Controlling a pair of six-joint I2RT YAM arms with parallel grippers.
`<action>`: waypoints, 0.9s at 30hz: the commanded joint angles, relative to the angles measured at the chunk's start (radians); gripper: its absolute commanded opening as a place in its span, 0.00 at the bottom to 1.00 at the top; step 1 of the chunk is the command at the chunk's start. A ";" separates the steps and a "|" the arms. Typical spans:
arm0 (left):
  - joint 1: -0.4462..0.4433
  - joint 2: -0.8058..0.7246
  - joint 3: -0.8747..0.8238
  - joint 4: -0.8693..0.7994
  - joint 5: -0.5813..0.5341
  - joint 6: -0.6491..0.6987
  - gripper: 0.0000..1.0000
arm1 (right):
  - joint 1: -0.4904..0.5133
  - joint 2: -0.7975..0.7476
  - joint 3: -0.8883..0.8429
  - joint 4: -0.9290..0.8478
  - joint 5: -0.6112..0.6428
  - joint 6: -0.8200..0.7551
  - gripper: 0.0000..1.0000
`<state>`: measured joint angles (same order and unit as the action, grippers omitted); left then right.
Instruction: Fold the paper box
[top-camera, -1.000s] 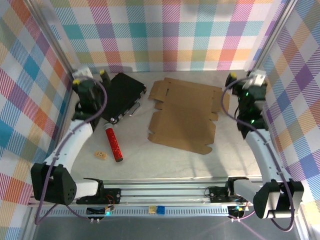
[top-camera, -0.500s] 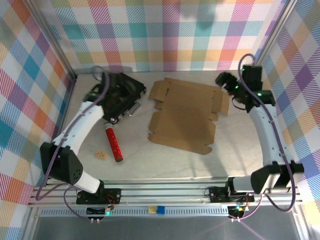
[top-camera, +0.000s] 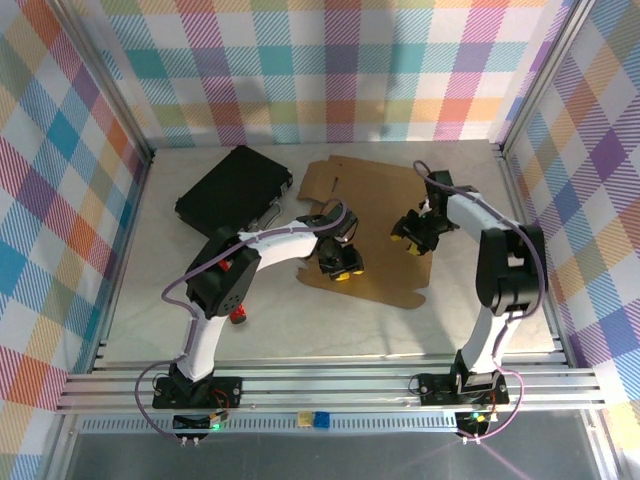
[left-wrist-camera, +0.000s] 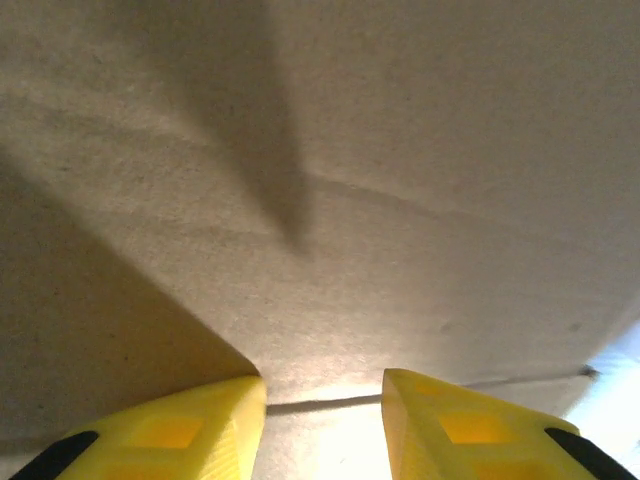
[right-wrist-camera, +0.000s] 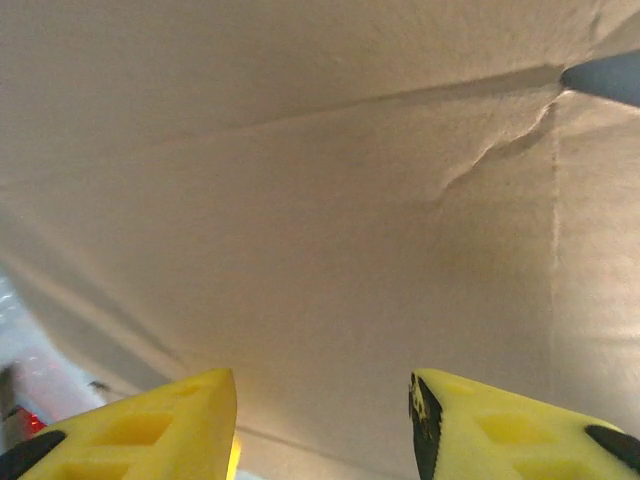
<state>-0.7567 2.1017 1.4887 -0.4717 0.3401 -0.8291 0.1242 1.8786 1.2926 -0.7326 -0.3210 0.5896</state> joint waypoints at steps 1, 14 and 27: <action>0.000 0.003 0.006 0.018 0.009 -0.051 0.38 | 0.000 0.061 0.030 0.012 -0.039 0.000 0.48; 0.092 -0.025 -0.054 -0.081 -0.052 0.023 0.37 | 0.008 -0.016 -0.233 0.061 -0.092 0.117 0.48; 0.146 -0.080 0.071 -0.216 -0.136 0.090 0.37 | 0.005 -0.235 -0.084 -0.096 -0.118 -0.019 0.60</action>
<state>-0.6025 2.0834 1.5242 -0.6010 0.2386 -0.7471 0.1452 1.6978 1.0718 -0.7254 -0.4915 0.6754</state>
